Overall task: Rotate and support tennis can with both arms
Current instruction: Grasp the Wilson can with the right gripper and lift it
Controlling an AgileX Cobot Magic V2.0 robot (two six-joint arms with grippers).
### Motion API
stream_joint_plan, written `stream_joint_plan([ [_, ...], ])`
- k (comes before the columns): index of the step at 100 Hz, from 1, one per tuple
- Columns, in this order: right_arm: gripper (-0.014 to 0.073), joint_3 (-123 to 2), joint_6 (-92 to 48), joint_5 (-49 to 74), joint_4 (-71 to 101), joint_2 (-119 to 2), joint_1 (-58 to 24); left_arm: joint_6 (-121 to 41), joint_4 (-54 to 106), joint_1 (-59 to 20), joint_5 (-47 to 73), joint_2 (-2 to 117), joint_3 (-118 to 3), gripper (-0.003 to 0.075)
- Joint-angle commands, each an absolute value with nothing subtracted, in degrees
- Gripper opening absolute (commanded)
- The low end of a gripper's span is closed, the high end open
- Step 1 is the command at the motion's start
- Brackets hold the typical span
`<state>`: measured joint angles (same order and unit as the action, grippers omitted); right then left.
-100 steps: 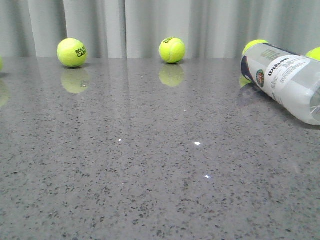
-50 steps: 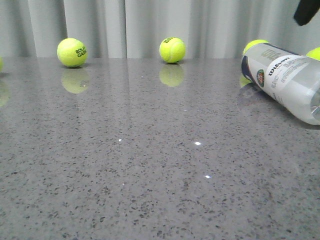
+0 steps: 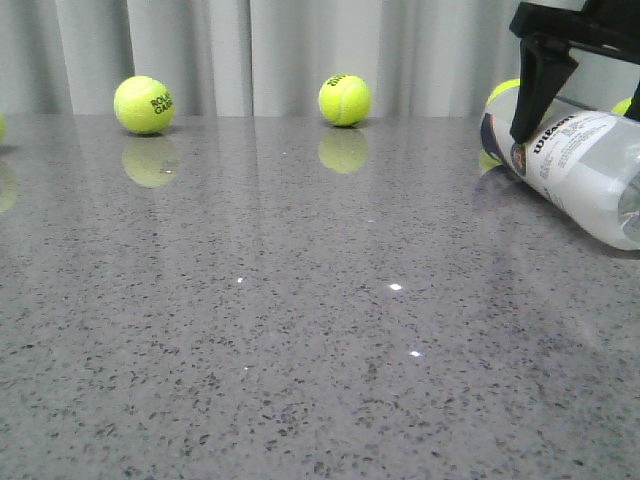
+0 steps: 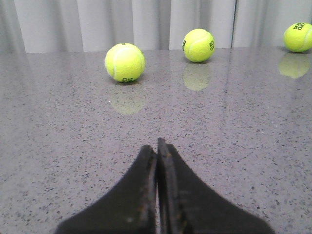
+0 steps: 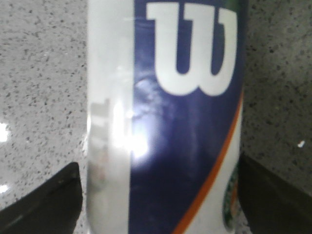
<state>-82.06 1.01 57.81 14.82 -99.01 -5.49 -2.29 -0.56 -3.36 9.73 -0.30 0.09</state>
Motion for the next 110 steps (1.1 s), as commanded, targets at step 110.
stream_joint_plan([
  [110, 0.0294, -96.77, -70.25, 66.39, 15.58, -101.74, -23.93, -1.63, 0.0, -3.87, 5.18, -2.22, 2.53, -0.0019],
])
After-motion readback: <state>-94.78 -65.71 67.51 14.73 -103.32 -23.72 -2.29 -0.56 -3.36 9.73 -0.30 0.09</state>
